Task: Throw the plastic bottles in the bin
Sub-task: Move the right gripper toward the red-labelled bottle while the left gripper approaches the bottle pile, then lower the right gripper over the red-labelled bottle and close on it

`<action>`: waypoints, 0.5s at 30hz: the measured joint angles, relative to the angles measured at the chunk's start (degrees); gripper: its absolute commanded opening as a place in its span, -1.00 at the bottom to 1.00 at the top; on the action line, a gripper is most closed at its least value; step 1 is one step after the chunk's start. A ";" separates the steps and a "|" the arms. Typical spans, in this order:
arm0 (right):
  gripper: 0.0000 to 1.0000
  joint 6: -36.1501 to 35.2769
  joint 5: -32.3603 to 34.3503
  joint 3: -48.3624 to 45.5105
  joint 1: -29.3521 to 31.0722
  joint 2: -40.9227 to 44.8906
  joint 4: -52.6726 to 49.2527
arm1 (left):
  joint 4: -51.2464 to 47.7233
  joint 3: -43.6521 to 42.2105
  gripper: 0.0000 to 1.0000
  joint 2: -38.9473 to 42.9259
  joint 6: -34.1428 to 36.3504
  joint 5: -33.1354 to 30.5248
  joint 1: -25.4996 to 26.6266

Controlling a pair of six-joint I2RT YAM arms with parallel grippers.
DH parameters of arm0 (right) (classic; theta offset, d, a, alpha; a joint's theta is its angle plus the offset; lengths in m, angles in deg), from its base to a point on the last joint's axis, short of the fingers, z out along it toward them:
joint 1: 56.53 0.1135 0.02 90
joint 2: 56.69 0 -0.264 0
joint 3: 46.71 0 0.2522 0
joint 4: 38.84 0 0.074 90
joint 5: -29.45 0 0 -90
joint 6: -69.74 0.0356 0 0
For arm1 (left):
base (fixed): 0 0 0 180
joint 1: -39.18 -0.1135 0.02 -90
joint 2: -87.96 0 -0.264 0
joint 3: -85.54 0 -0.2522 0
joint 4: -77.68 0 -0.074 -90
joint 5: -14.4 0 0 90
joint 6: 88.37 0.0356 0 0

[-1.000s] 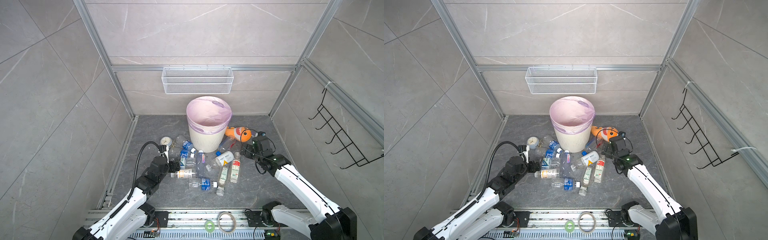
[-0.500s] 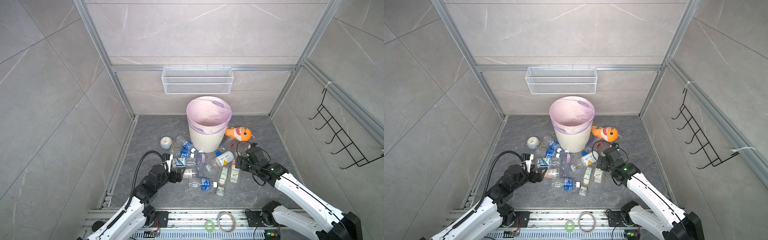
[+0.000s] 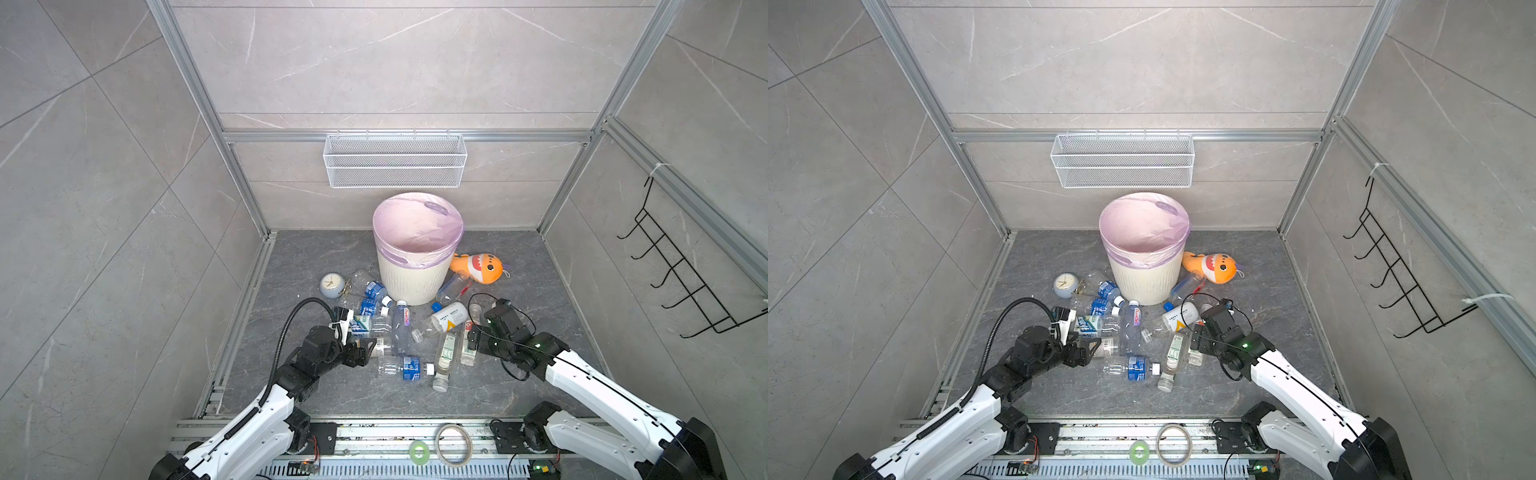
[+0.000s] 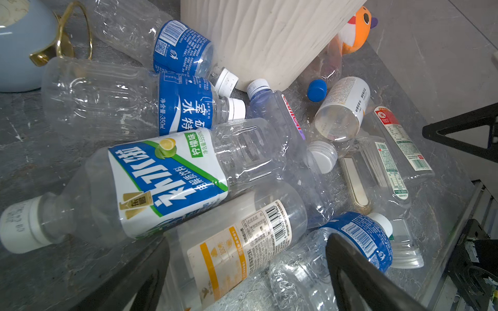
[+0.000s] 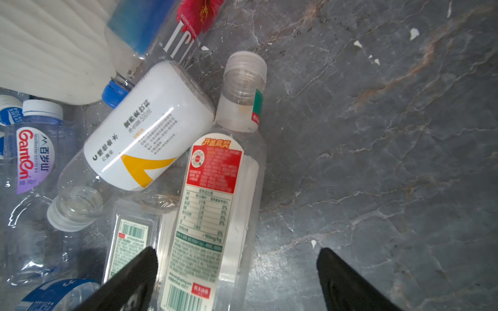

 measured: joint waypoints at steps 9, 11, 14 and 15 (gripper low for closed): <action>0.88 1.16 0.02 -0.33 1.62 -4.31 1.14 | 0.70 0.02 0.85 -0.76 0.00 0.09 0.00; 0.84 1.18 0.04 -0.20 1.66 -6.38 1.38 | 0.79 0.02 0.83 -1.03 0.00 0.07 0.00; 0.83 1.55 0.46 0.55 1.73 -8.92 1.33 | 0.85 0.02 0.83 -1.16 0.00 0.02 0.00; 0.83 1.57 0.72 0.92 1.77 -9.51 1.36 | 0.85 0.02 0.82 -1.16 0.00 0.00 0.00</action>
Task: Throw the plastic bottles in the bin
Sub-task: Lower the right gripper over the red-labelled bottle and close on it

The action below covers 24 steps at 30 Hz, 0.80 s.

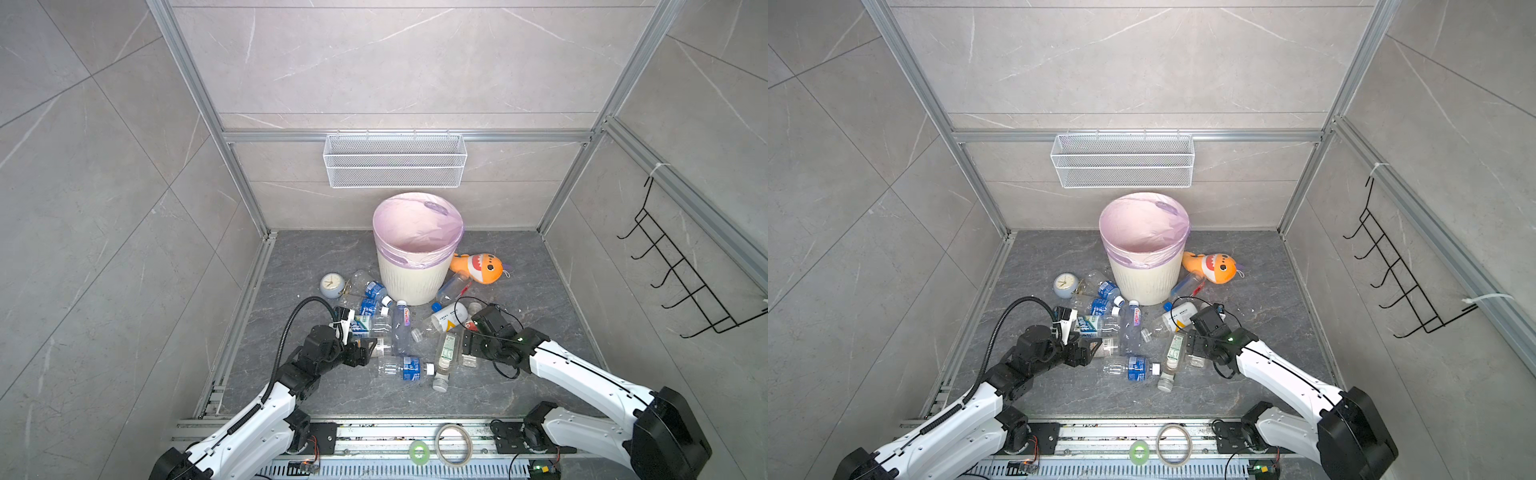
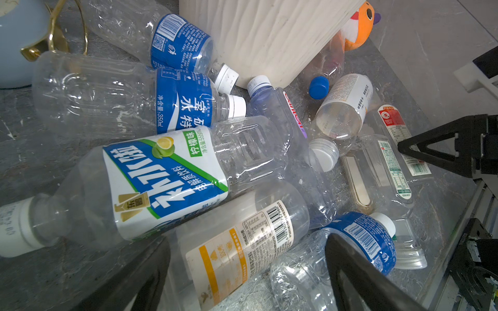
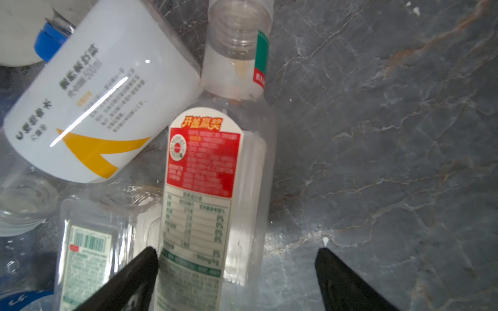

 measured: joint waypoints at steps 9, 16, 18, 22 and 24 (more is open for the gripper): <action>0.84 -0.07 2.23 3.76 0.04 -3.76 -0.04 | 0.02 0.00 0.81 -0.79 0.00 -0.02 0.00; 0.80 -1.38 4.98 6.99 0.04 -6.73 -0.31 | 0.02 0.00 0.81 -0.79 0.00 -0.02 0.00; 0.78 -1.92 5.57 7.76 0.04 -7.65 -0.44 | 0.02 0.00 0.81 -0.81 0.00 -0.04 0.00; 0.68 -3.37 7.02 8.35 0.04 -8.98 -0.83 | 0.02 0.00 0.81 -1.07 0.00 -0.04 0.00; 0.65 -4.07 7.58 8.46 0.04 -9.46 -1.29 | 0.02 0.00 0.81 -1.22 0.00 -0.04 0.00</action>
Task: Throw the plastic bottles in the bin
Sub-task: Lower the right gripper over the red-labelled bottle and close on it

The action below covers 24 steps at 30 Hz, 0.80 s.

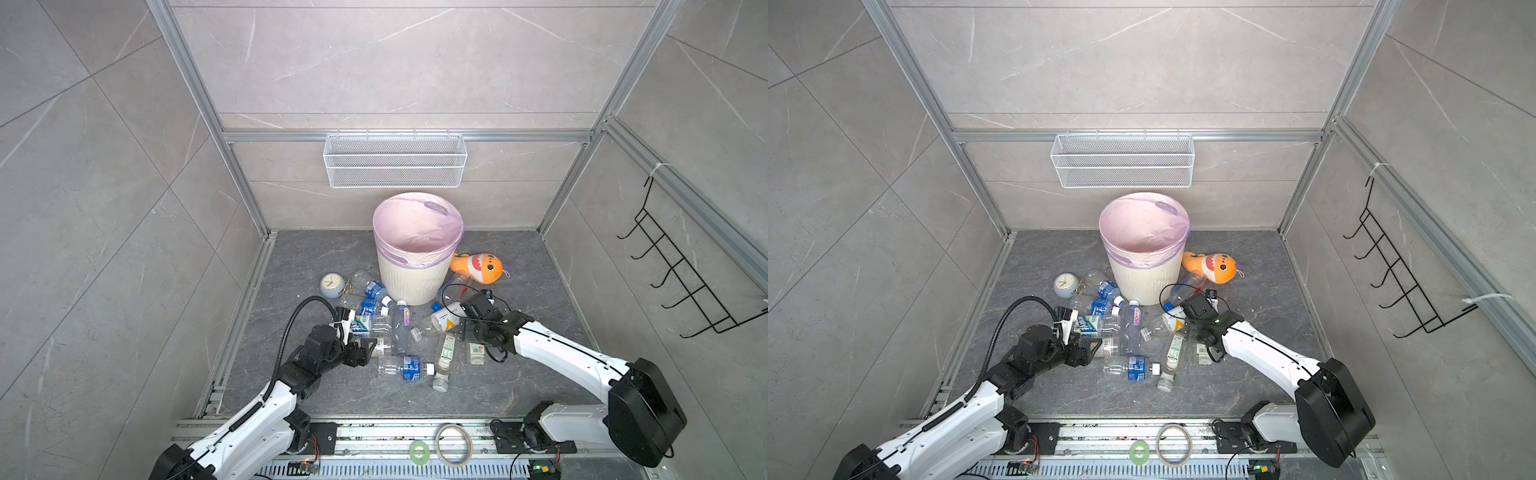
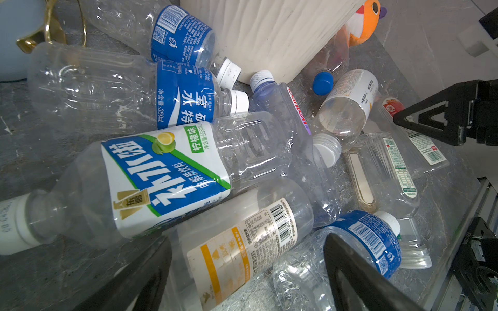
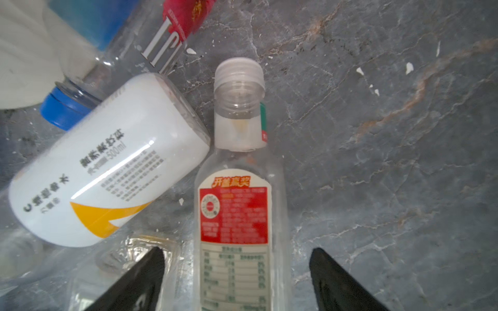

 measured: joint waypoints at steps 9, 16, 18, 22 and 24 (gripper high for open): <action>0.57 -2.25 1.01 0.76 0.00 -2.80 -0.52 | 0.02 0.00 0.80 -0.74 0.00 0.00 0.00; 0.56 -2.27 1.27 1.75 0.00 -3.98 -0.96 | 0.02 0.00 0.80 -0.81 0.00 0.00 0.00; 0.54 -2.27 1.51 1.75 0.00 -4.09 -1.18 | 0.02 0.00 0.80 -0.81 0.00 0.00 0.00; 0.48 -2.25 1.70 2.60 0.00 -5.60 -2.10 | 0.02 0.00 0.80 -0.90 0.00 -0.02 0.00; 0.43 -2.27 1.68 3.17 0.00 -6.71 -2.34 | 0.02 0.02 0.80 -0.94 0.00 -0.02 0.00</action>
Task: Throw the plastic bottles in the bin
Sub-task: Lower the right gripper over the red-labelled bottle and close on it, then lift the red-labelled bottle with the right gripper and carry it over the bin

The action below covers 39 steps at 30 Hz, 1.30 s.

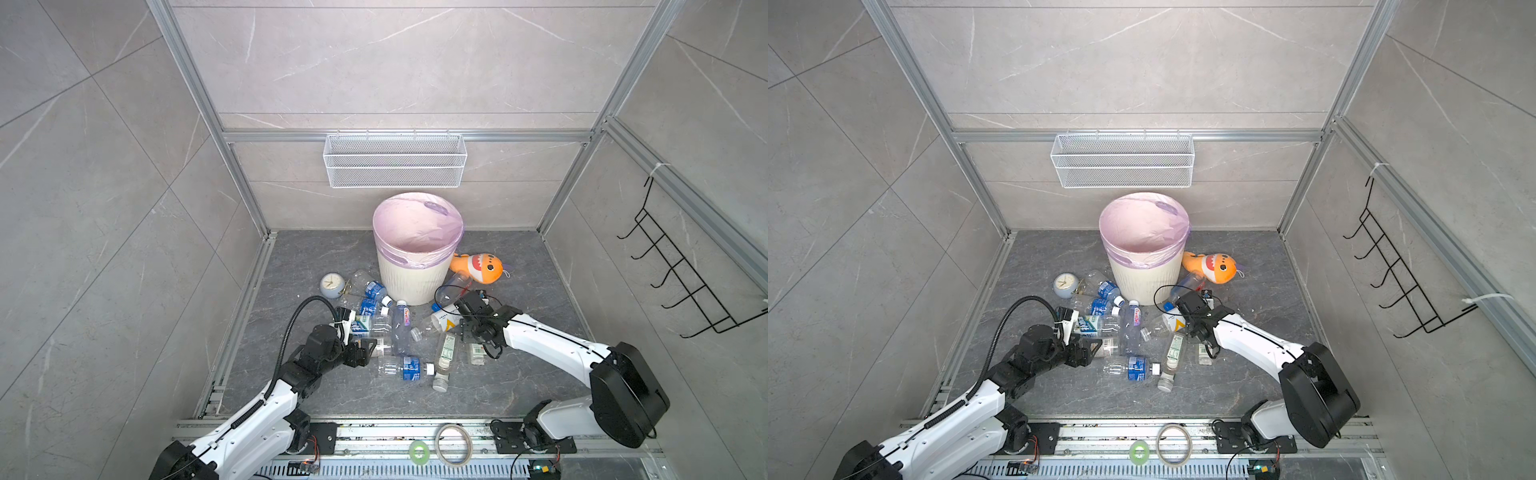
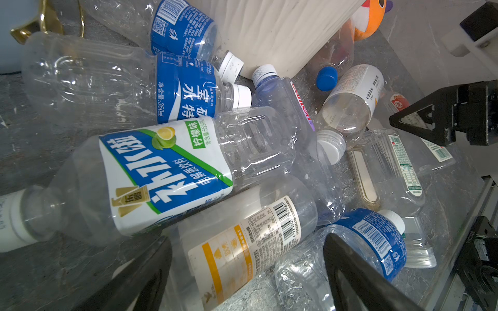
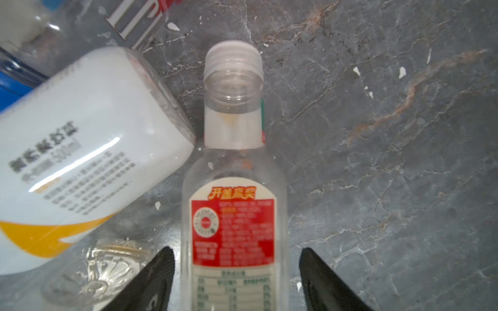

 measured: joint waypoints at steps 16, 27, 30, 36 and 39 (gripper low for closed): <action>0.47 -0.66 -1.20 2.82 0.00 -5.51 -1.95 | 0.00 0.00 0.80 -0.52 0.00 -0.07 0.00; 0.14 -1.77 -2.03 3.39 0.00 -6.19 -2.67 | 0.00 0.26 0.80 -1.16 0.00 -0.07 0.00; 0.08 -1.70 -2.32 2.64 0.02 -4.87 -2.40 | 0.00 0.28 0.80 -1.25 0.00 -0.07 0.00; 0.06 -1.68 -2.62 -0.55 0.04 1.09 -1.18 | 0.00 0.31 0.80 -1.25 0.00 -0.09 0.00; 0.06 -1.68 -2.54 -3.13 0.04 6.21 -0.50 | 0.00 0.31 0.80 -1.25 0.00 -0.09 0.00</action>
